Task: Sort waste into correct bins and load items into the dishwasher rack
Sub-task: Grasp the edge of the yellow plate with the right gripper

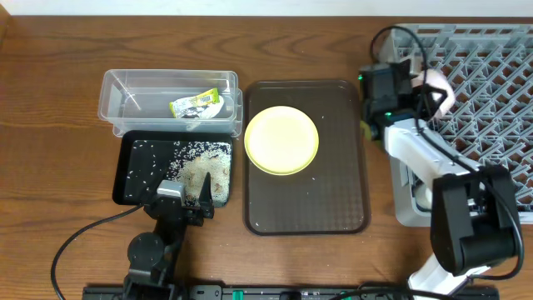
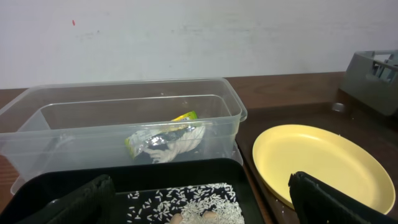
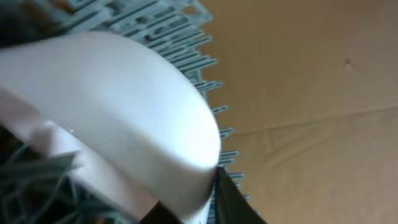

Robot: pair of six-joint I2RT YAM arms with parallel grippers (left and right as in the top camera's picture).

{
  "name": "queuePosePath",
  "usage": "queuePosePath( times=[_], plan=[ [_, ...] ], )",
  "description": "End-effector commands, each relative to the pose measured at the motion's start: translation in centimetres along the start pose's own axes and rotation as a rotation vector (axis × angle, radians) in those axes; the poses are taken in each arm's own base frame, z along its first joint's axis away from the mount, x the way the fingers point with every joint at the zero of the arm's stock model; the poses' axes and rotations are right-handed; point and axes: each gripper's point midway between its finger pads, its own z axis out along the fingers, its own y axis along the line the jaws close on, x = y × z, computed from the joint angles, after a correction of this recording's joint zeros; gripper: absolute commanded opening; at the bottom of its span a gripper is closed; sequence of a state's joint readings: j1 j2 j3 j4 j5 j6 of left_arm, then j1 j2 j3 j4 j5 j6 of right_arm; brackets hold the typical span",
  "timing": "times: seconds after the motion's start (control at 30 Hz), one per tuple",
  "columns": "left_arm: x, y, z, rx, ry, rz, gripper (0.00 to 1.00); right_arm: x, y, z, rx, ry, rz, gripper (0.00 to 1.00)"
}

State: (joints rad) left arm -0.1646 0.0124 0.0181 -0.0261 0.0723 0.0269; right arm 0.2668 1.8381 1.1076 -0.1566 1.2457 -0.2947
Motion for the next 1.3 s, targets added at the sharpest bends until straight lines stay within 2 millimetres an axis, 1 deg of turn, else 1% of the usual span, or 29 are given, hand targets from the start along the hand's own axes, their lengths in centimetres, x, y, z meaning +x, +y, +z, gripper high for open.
queuePosePath(
  times=[0.0,0.1,0.17,0.23,0.33,0.4,0.43,0.5,0.6,0.67,0.7,0.73,0.77,0.8,0.83,0.87,0.93,1.07,1.1,1.13,1.2,1.27],
  plan=[
    [1.6,-0.1,0.1,0.008,0.050,0.004,0.91,-0.1,1.8,-1.6,-0.054,-0.032,0.029,0.32],
    [1.6,-0.1,0.1,0.008,0.050,0.005,0.92,-0.2,2.1,-2.8,-0.094,-0.048,0.056,0.48],
    [1.6,-0.1,0.1,0.008,0.050,0.005,0.91,-0.4,3.0,-4.2,-0.189,-0.073,0.050,0.56],
    [1.6,-0.1,0.1,0.008,0.050,0.005,0.91,-0.7,3.3,-5.6,-0.257,-0.091,0.091,0.64],
    [1.6,-0.1,0.1,0.008,0.050,0.005,0.91,-1.1,3.6,-7.8,-0.395,-0.115,0.154,0.65],
    [1.6,-0.1,0.1,0.008,0.050,0.004,0.91,-1.4,4.1,-9.9,-0.539,-0.137,0.186,0.63],
    [1.6,-0.1,0.1,0.008,0.050,0.005,0.91,-1.6,4.5,-11.1,-0.624,-0.147,0.201,0.62],
    [1.6,-0.1,0.1,0.008,0.050,0.005,0.91,-1.9,5.4,-14.5,-0.839,-0.173,0.222,0.60],
    [1.6,-0.1,0.1,0.008,0.050,0.005,0.91,-2.0,6.6,-20.6,-1.193,-0.205,0.218,0.60],
    [1.6,-0.1,0.1,0.008,0.050,0.005,0.91,-1.4,7.4,-24.9,-1.430,-0.203,0.188,0.60],
    [1.6,-0.1,0.1,0.008,0.050,0.005,0.91,-1.1,7.7,-26.3,-1.508,-0.184,0.181,0.60],
    [1.6,-0.1,0.1,0.008,0.050,0.005,0.91,-0.5,8.2,-27.5,-1.571,-0.148,0.175,0.56],
    [1.6,-0.1,0.1,0.008,0.050,0.005,0.91,0.0,8.7,-28.1,-1.595,-0.108,0.174,0.51],
    [1.6,-0.1,0.1,0.008,0.050,0.004,0.91,0.7,9.4,-28.3,-1.595,-0.053,0.174,0.50],
    [1.6,-0.1,0.1,0.008,0.050,0.005,0.91,1.5,10.2,-28.1,-1.574,0.004,0.173,0.46],
    [1.6,-0.1,0.1,0.008,0.050,0.005,0.91,2.1,11.0,-27.7,-1.539,0.053,0.178,0.45],
    [1.6,-0.1,0.1,0.008,0.050,0.005,0.91,3.3,12.8,-26.1,-1.423,0.146,0.197,0.45],
    [1.6,-0.1,0.1,0.008,0.050,0.005,0.91,4.7,16.4,-22.4,-1.228,0.218,0.198,0.51],
    [1.6,-0.1,0.1,0.008,0.050,0.005,0.91,4.9,17.2,-21.8,-1.209,0.229,0.192,0.52],
    [1.6,-0.1,0.1,0.008,0.050,0.005,0.91,5.2,18.2,-21.2,-1.197,0.246,0.186,0.51],
    [1.6,-0.1,0.1,0.008,0.050,0.005,0.91,5.5,19.6,-20.4,-1.187,0.266,0.184,0.50],
    [1.6,-0.1,0.1,0.008,0.050,0.005,0.91,5.9,20.6,-19.8,-1.185,0.286,0.180,0.41]
  ],
)
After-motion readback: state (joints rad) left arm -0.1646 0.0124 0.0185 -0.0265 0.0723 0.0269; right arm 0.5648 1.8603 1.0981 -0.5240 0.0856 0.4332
